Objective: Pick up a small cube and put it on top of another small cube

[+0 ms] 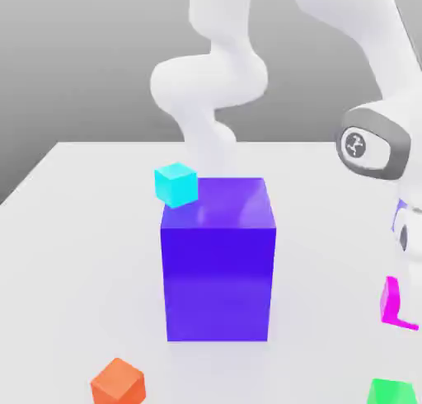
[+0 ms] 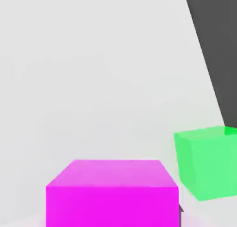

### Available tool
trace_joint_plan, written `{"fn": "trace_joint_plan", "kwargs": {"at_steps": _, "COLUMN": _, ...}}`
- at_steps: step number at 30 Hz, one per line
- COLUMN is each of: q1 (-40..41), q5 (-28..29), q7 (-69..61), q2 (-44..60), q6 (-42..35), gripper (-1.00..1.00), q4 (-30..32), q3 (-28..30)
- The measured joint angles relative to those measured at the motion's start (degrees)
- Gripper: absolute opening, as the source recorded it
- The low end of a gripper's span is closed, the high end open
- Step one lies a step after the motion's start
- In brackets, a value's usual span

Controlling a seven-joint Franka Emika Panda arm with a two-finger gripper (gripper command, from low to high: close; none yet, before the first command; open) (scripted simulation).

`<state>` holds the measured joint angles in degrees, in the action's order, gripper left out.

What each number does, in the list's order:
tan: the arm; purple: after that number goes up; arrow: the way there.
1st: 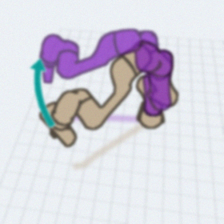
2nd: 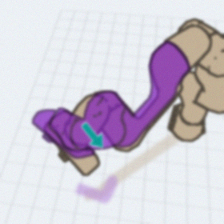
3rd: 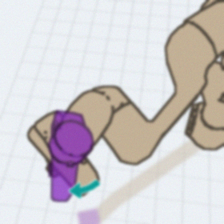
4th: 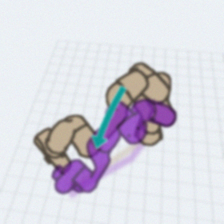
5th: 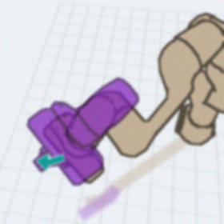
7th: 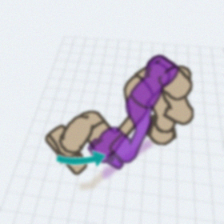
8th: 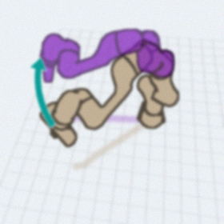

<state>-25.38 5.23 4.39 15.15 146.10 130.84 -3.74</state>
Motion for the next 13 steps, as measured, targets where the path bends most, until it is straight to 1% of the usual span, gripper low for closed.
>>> {"fn": "trace_joint_plan", "kwargs": {"at_steps": 4, "q1": 3.8, "q5": -2.6, "q7": -8.3, "q2": 4.1, "q6": -2.9, "gripper": -1.00, "q4": -6.7, "q3": -0.2}}
{"fn": "trace_joint_plan", "kwargs": {"at_steps": 7, "q1": 4.2, "q5": -2.4, "q7": -9.4, "q2": 9.5, "q6": 1.1, "gripper": -1.00, "q4": -8.2, "q3": 0.1}}
{"fn": "trace_joint_plan", "kwargs": {"at_steps": 8, "q1": 4.1, "q5": -2.3, "q7": -9.3, "q2": 11.2, "q6": 2.6, "gripper": 1.00, "q4": -8.3, "q3": 0.2}}
{"fn": "trace_joint_plan", "kwargs": {"at_steps": 13, "q1": 4.1, "q5": -2.3, "q7": -9.3, "q2": 11.2, "q6": 2.6, "gripper": 1.00, "q4": -8.3, "q3": 0.2}}
